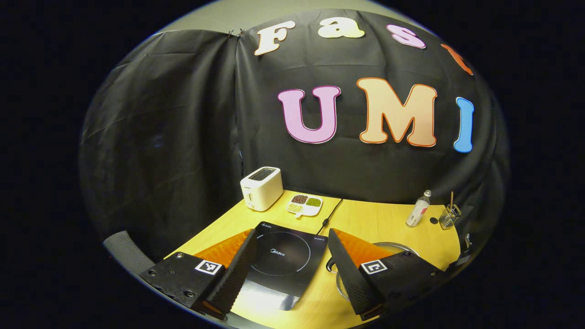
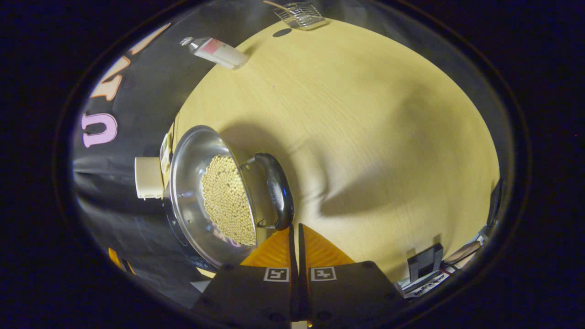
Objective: First push the handle of the pot to place it horizontally, then grasp the pot with both hands and set it on the induction cooktop.
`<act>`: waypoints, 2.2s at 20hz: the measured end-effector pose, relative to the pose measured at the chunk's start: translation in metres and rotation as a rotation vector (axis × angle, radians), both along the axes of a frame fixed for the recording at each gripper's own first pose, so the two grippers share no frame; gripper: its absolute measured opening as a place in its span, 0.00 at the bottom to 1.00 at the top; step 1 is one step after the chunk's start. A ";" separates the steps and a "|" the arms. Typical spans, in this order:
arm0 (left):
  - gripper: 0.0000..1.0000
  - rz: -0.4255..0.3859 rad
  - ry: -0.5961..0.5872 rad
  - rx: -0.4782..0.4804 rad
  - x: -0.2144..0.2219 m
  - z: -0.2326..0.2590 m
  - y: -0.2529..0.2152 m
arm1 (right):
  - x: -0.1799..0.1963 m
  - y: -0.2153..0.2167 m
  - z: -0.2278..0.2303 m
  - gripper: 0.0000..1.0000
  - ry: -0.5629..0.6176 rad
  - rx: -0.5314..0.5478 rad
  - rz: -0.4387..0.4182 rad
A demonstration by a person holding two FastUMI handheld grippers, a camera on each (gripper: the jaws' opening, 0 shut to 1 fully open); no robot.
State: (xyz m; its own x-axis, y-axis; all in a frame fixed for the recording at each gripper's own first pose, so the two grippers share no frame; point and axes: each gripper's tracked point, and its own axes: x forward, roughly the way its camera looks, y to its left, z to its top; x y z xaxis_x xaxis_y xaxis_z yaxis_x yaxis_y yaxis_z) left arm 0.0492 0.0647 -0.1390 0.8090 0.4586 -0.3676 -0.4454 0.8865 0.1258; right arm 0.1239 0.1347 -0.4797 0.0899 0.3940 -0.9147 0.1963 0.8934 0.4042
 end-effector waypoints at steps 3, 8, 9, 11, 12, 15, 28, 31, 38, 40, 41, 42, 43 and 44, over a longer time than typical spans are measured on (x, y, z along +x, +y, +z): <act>0.95 -0.002 0.020 -0.011 0.006 -0.009 0.000 | 0.011 0.003 -0.003 0.03 0.002 -0.004 -0.003; 0.95 -0.008 0.043 -0.044 0.014 -0.024 -0.005 | 0.027 0.006 -0.004 0.03 -0.007 -0.005 -0.016; 0.95 -0.011 0.048 -0.054 0.014 -0.029 -0.006 | 0.030 0.005 -0.004 0.03 -0.006 -0.004 -0.020; 0.95 -0.012 0.056 -0.066 0.014 -0.034 -0.008 | 0.032 0.004 -0.004 0.03 -0.011 -0.003 -0.025; 0.95 -0.011 0.060 -0.067 0.014 -0.036 -0.009 | 0.034 0.004 -0.005 0.03 -0.013 -0.003 -0.025; 0.95 -0.005 0.067 -0.065 0.011 -0.041 -0.007 | 0.034 0.005 -0.007 0.03 -0.017 -0.006 -0.018; 0.95 0.027 0.096 -0.097 -0.007 -0.056 -0.001 | 0.037 0.001 -0.005 0.03 -0.056 -0.017 0.026; 0.95 0.024 0.109 -0.098 -0.009 -0.063 -0.001 | 0.030 -0.011 0.001 0.03 -0.072 -0.021 0.064; 0.95 -0.064 0.194 -0.168 -0.006 -0.096 -0.018 | 0.018 -0.032 0.030 0.77 -0.134 0.038 0.187; 0.95 -0.114 0.233 -0.200 -0.004 -0.108 -0.025 | 0.026 -0.036 0.042 0.91 -0.174 0.049 0.213; 0.95 -0.133 0.262 -0.207 -0.004 -0.115 -0.024 | 0.032 -0.037 0.048 0.93 -0.194 0.060 0.225; 0.95 -0.151 0.289 -0.209 -0.002 -0.121 -0.022 | 0.038 -0.034 0.056 1.00 -0.211 0.074 0.235; 0.98 -0.176 0.315 -0.211 0.001 -0.124 -0.022 | 0.045 -0.031 0.062 1.00 -0.224 0.089 0.243; 0.95 -0.207 0.339 -0.212 0.006 -0.129 -0.023 | 0.052 -0.029 0.067 0.94 -0.233 0.104 0.250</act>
